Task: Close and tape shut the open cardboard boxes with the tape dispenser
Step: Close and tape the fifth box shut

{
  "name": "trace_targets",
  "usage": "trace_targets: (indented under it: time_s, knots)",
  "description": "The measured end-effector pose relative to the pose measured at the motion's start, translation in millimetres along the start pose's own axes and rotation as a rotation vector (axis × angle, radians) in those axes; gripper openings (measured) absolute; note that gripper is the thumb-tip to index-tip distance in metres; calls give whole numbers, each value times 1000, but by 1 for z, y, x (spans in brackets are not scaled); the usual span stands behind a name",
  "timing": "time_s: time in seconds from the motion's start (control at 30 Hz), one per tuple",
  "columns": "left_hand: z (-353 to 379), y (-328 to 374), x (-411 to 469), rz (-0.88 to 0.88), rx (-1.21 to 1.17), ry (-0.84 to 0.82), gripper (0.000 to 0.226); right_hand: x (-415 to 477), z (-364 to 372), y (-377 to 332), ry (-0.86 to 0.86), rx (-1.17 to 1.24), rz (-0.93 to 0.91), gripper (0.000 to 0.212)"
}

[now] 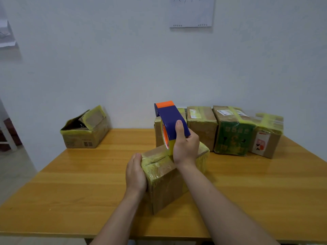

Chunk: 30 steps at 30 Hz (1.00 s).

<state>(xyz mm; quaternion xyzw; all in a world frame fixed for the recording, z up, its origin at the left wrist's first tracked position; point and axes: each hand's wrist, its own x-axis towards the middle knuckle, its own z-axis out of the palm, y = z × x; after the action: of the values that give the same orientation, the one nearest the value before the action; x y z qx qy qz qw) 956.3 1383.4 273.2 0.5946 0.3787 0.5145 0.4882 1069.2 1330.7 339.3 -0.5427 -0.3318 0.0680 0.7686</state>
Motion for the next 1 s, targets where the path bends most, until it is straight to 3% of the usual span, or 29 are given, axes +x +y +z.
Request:
trace_targets:
  time_s: [0.1, 0.3, 0.43, 0.57, 0.6, 0.73, 0.83, 1.0]
  knots:
    - [-8, -4, 9, -29, 117, -61, 40, 1, 0, -1, 8, -3, 12, 34]
    - [-3, 2, -12, -32, -96, -113, 24, 1, 2, 0, 22, -21, -9, 27]
    - [-6, 3, -12, -8, -36, -123, 15, 0, 1, -1, 12, -23, -6, 31]
    - [-12, -10, -20, 177, 73, -156, 64, -1, 1, -1, 15, -23, -5, 28]
    - [-10, -10, -26, 225, 50, -151, 68, -1, 0, -1, 16, -19, -5, 28]
    - [-2, -8, -32, 265, -69, -100, 40, 0, -1, -1, 16, -9, 0, 26]
    - [-6, -11, -27, 274, -24, -114, 36, -1, 0, -3, 5, -9, -6, 30]
    - [-13, -23, -29, 442, 221, -150, 63, -2, -3, -3, 12, 19, -5, 36]
